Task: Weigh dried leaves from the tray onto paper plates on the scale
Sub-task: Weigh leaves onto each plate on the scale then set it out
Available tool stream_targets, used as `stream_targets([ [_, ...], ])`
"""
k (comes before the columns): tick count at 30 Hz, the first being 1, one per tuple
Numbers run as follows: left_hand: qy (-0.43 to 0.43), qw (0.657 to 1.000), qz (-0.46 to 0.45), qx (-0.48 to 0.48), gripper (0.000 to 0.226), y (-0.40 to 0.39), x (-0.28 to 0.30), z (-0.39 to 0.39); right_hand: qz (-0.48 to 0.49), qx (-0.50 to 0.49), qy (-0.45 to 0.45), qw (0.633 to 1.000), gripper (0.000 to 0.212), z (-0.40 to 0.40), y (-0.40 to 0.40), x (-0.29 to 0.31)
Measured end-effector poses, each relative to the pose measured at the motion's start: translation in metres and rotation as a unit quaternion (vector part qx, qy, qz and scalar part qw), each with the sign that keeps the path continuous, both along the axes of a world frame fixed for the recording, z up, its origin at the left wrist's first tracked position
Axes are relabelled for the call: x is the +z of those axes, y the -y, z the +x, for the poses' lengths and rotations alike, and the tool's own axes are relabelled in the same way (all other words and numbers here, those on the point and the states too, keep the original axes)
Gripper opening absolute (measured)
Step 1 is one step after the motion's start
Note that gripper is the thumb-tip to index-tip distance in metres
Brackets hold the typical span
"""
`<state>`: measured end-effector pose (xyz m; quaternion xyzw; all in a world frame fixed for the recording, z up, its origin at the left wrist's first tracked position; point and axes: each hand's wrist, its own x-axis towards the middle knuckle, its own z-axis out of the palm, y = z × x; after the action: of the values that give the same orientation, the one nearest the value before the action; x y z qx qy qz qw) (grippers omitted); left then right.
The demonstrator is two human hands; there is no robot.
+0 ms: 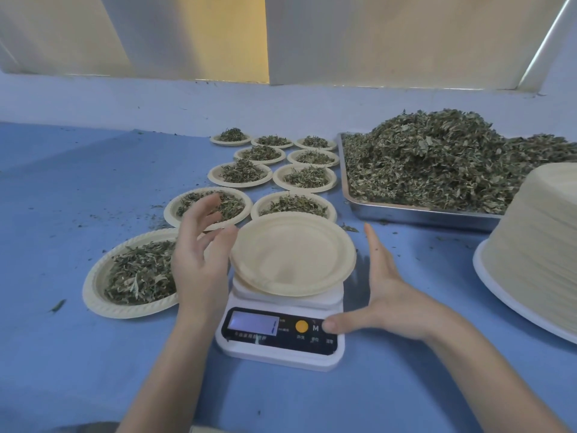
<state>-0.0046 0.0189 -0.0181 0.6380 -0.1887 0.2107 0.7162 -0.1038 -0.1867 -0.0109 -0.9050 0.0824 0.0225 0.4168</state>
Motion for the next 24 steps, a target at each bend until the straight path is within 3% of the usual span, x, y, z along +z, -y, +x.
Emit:
stream_targets([
  [5,-0.004,1.000,-0.013,0.003,0.037,-0.001,0.000,-0.003,0.003,0.014,-0.002,1.000,0.155,0.004,0.005,-0.002],
  [9,0.002,1.000,-0.010,0.002,0.037,-0.003,-0.002,-0.002,0.221,-0.064,0.125,0.965,0.132,0.021,0.010,0.000],
  [12,0.007,1.000,-0.004,0.002,0.039,-0.004,-0.003,-0.003,0.287,-0.124,0.199,0.929,0.123,0.034,0.015,-0.006],
  [16,0.013,1.000,-0.001,0.001,0.040,-0.004,-0.003,-0.004,0.280,-0.125,0.192,0.932,0.103,0.038,0.007,-0.019],
  [19,0.015,1.000,0.021,0.000,0.041,-0.003,0.000,-0.006,0.279,-0.093,0.166,0.941,0.107,0.029,0.004,-0.016],
  [24,0.048,0.977,0.207,0.001,0.042,0.012,0.037,-0.001,0.258,-0.090,0.169,0.947,0.113,0.032,0.017,0.017],
])
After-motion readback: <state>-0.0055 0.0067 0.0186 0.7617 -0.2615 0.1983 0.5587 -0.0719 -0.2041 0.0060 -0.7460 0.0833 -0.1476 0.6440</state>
